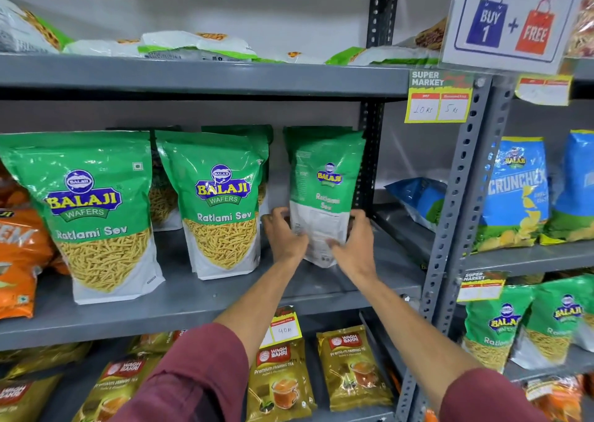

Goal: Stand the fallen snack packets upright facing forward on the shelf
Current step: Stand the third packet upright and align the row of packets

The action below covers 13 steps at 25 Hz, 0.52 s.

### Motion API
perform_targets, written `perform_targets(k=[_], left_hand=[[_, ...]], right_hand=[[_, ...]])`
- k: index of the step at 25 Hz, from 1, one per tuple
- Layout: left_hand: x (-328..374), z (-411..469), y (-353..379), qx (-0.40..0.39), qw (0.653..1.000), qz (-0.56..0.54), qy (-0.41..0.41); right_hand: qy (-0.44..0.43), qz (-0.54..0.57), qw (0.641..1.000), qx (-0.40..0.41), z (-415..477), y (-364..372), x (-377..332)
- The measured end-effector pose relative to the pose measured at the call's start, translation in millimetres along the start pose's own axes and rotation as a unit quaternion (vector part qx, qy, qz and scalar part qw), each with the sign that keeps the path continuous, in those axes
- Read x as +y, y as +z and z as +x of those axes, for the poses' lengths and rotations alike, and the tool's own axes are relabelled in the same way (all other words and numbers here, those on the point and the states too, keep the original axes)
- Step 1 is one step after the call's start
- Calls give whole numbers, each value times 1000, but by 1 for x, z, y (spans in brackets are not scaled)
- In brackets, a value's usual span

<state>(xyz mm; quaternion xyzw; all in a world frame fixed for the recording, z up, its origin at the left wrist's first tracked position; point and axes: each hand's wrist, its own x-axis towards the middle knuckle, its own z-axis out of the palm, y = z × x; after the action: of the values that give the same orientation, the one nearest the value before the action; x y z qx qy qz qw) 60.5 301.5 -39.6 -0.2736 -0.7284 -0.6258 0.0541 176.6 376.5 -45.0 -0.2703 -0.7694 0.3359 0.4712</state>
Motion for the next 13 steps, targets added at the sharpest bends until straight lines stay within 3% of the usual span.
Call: perform_targets(k=[7, 11, 13], left_hand=[[-9, -10, -7, 40, 981, -179, -61], [-20, -7, -14, -37, 965, -249, -66], [-22, -5, -13, -48, 973, -216, -65]], right_hand=[[-98, -4, 993, -65, -27, 30, -31], [-102, 35, 976, -188, -38, 37, -31], [-77, 71, 984, -143, -33, 33, -26]])
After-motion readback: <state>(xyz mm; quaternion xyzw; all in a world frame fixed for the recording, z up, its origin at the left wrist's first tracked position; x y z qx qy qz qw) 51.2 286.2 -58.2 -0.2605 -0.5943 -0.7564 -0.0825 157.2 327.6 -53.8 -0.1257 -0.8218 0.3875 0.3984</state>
